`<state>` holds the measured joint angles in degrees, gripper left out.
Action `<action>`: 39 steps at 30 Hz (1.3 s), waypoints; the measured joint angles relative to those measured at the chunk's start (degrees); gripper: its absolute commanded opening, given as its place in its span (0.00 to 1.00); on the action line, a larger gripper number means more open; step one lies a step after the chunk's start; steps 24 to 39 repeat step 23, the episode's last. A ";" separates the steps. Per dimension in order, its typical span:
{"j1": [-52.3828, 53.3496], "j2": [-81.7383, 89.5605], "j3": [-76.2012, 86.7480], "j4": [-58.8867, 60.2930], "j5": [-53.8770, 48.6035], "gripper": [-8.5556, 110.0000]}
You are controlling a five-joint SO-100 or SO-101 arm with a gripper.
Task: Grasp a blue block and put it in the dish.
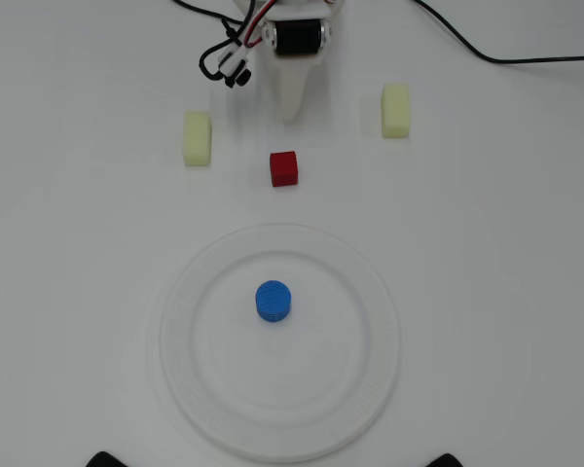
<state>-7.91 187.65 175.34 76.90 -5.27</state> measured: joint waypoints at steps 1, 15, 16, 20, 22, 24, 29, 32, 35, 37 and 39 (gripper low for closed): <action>0.00 0.00 0.26 0.00 -0.26 0.07; 0.00 0.00 0.70 -0.09 -0.44 0.07; 0.00 0.00 0.70 -0.09 -0.44 0.07; 0.00 0.00 0.70 -0.09 -0.88 0.07; 0.00 0.00 0.70 -0.09 -0.88 0.07; 0.00 0.00 0.70 -0.09 -0.88 0.07; 0.00 0.00 0.70 -0.09 -0.88 0.07; 0.00 0.00 0.70 -0.09 -0.88 0.07; 0.00 0.00 0.70 -0.09 -0.88 0.07; 0.00 0.00 0.70 -0.09 -0.88 0.07; 0.00 0.00 0.70 -0.09 -0.88 0.07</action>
